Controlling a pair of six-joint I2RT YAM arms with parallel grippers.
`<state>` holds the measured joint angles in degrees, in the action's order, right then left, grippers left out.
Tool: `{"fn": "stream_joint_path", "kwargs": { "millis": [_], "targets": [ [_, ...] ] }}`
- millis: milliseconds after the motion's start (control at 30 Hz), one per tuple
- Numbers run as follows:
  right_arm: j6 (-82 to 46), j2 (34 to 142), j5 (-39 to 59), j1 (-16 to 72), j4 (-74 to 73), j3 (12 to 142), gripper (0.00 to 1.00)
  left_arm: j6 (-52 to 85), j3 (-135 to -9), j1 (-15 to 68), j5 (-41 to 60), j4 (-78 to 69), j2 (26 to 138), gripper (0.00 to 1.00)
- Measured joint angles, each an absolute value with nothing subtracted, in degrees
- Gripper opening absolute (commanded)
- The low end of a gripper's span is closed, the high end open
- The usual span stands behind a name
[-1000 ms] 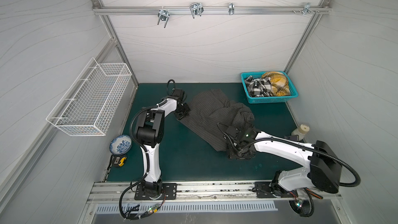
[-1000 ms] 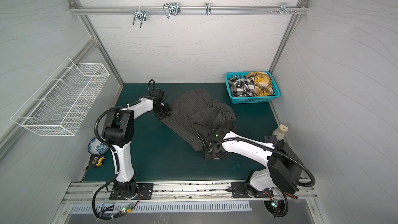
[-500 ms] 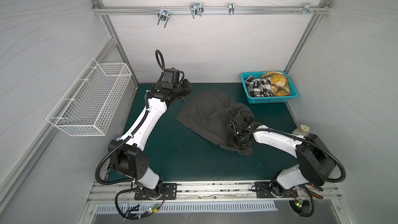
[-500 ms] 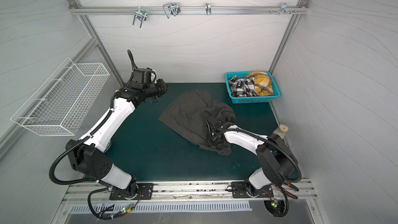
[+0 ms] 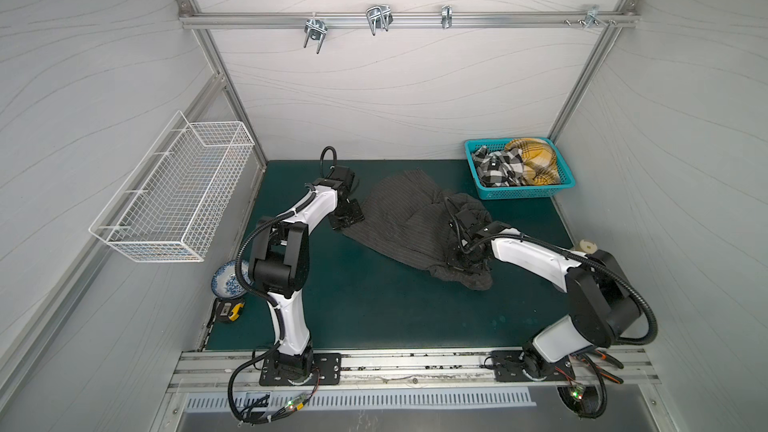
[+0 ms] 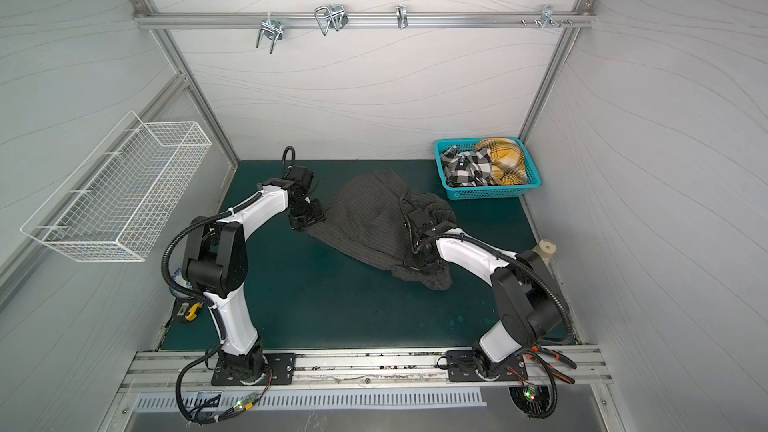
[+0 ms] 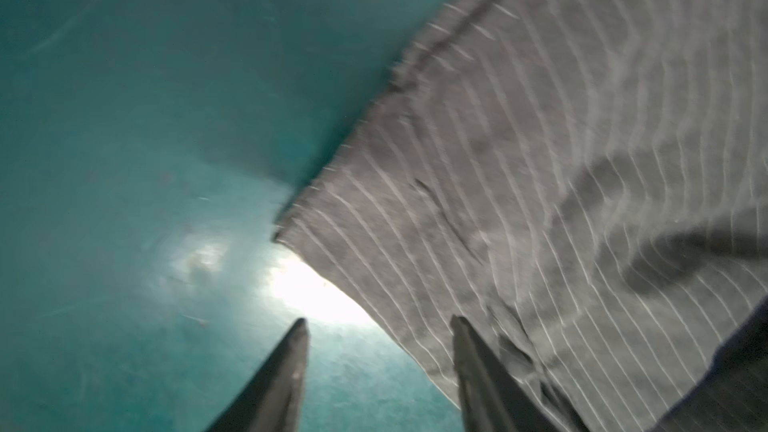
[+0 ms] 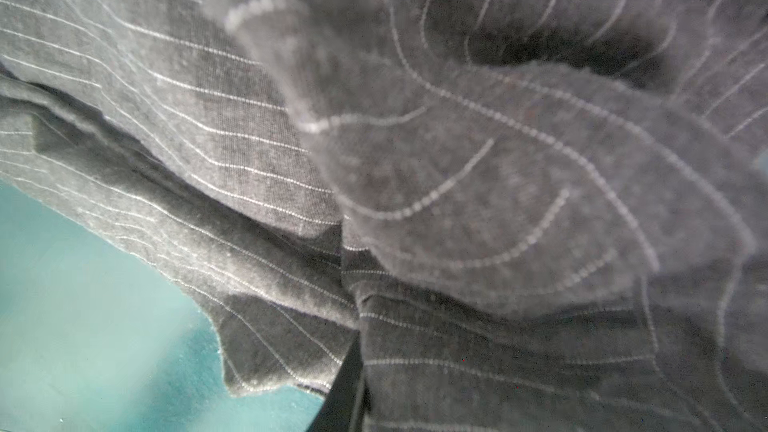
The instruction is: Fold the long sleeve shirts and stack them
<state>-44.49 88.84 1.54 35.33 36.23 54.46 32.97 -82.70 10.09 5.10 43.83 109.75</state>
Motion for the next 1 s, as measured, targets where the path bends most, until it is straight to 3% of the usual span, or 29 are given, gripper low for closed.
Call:
{"fn": "stream_joint_path", "kwargs": {
  "millis": [67,433,667,767,867,1000],
  "targets": [
    [-44.1,89.2,1.6,35.3,36.2,54.5,0.23,32.9,-81.9,9.1,5.2,43.5,110.3,0.48],
    [-43.5,89.8,2.6,35.3,36.0,54.2,0.23,32.6,-80.3,7.0,7.6,40.0,115.2,0.48],
    [-43.5,89.8,3.1,35.3,36.0,53.4,0.23,33.1,-80.7,6.8,10.2,37.7,116.2,0.21],
    [-43.5,89.8,3.3,35.3,36.0,53.4,0.23,33.3,-80.8,6.7,11.0,36.9,116.6,0.00],
    [-43.4,89.8,3.4,35.3,36.0,53.4,0.25,34.2,-80.8,6.7,12.7,36.0,116.9,0.00],
    [-42.4,89.0,3.2,35.1,36.5,53.4,0.38,35.0,-80.8,6.9,14.3,35.4,116.4,0.00]
  ]
}}
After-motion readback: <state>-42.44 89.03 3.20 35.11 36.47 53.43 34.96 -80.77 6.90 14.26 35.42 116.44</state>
